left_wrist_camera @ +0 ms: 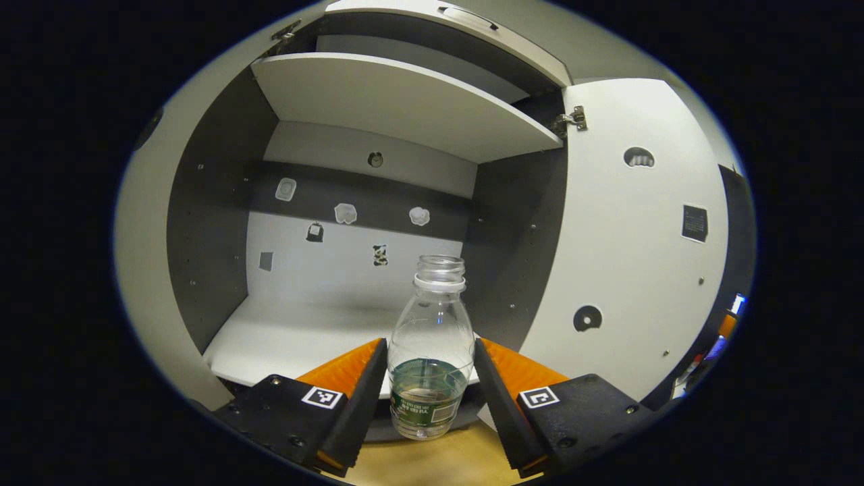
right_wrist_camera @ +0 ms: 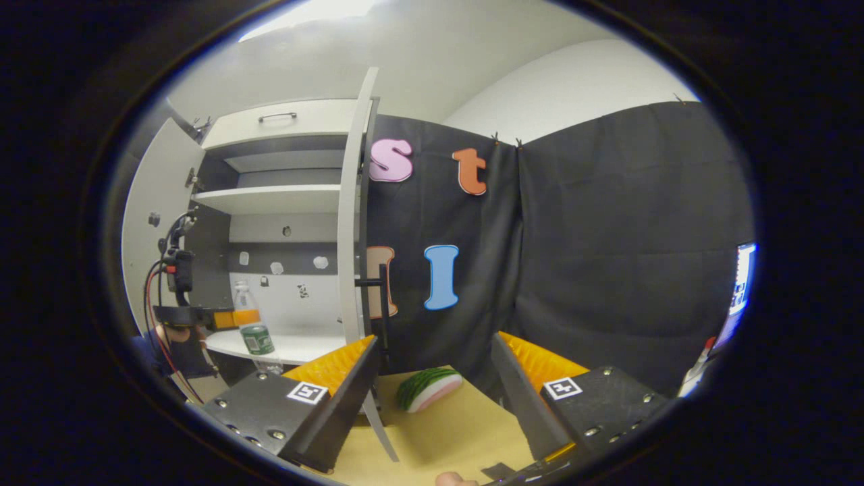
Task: Grasp the bottle in the cabinet with the left hand and place it on the coaster, then close the right door with the right hand and the left door with the left hand.
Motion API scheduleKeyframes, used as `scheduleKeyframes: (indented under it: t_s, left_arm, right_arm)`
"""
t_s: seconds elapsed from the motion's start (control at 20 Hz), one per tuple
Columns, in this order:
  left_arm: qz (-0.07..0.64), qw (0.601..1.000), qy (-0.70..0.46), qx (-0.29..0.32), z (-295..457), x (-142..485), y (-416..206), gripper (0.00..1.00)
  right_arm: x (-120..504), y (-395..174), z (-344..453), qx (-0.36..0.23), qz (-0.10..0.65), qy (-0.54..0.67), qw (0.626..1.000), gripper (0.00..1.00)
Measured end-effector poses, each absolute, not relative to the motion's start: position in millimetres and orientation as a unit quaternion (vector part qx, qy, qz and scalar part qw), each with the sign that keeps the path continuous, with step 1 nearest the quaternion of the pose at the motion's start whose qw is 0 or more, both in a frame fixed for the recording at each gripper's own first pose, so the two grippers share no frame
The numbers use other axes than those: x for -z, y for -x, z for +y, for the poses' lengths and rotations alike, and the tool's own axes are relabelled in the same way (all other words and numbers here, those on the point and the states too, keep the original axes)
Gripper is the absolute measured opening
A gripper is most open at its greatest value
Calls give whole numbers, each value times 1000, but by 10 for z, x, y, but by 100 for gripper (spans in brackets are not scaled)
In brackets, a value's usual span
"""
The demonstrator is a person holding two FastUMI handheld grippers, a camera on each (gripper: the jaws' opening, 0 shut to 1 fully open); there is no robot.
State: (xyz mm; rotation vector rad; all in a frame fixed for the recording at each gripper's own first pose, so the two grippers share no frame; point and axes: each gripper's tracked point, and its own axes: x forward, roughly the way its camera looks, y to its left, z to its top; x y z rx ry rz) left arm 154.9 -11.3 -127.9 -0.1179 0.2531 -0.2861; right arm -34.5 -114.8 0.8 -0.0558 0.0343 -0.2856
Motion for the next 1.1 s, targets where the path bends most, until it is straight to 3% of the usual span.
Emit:
scheduleKeyframes:
  t_s: [0.6, 1.1]
  left_arm:
    - [191, 959, 75, 194, -159, 2529, -496, 81]
    - [292, 936, 82, 178, -101, 3643, -47, 81]
  right_arm:
    - [-126, 401, -1353, 146, 7, 37, 989, 100]
    - [-106, 525, -1466, 165, 11, 42, 985, 100]
